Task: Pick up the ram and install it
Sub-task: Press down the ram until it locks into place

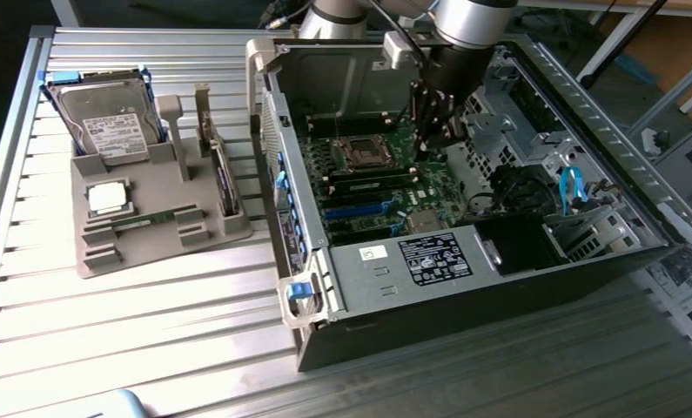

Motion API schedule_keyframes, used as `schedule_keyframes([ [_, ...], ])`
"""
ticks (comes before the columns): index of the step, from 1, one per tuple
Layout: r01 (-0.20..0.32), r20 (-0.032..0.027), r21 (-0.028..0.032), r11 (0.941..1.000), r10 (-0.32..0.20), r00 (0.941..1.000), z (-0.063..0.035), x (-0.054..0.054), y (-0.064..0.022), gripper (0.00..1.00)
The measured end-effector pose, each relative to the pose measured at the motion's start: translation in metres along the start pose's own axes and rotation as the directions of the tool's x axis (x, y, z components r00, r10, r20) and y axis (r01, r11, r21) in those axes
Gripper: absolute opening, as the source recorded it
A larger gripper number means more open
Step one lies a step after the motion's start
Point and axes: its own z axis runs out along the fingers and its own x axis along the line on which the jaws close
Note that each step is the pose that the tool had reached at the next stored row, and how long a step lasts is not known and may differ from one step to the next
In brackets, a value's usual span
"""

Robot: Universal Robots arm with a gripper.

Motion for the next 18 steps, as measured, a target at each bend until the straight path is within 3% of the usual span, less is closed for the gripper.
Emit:
schedule_keyframes([
  [6,0.000,-0.0019,-0.0015,1.0000,0.000,1.0000,-0.0080,0.0009,-0.0011,0.11],
  [18,0.000,-0.0019,-0.0016,1.0000,0.000,1.0000,-0.0084,0.0009,-0.0012,0.11],
])
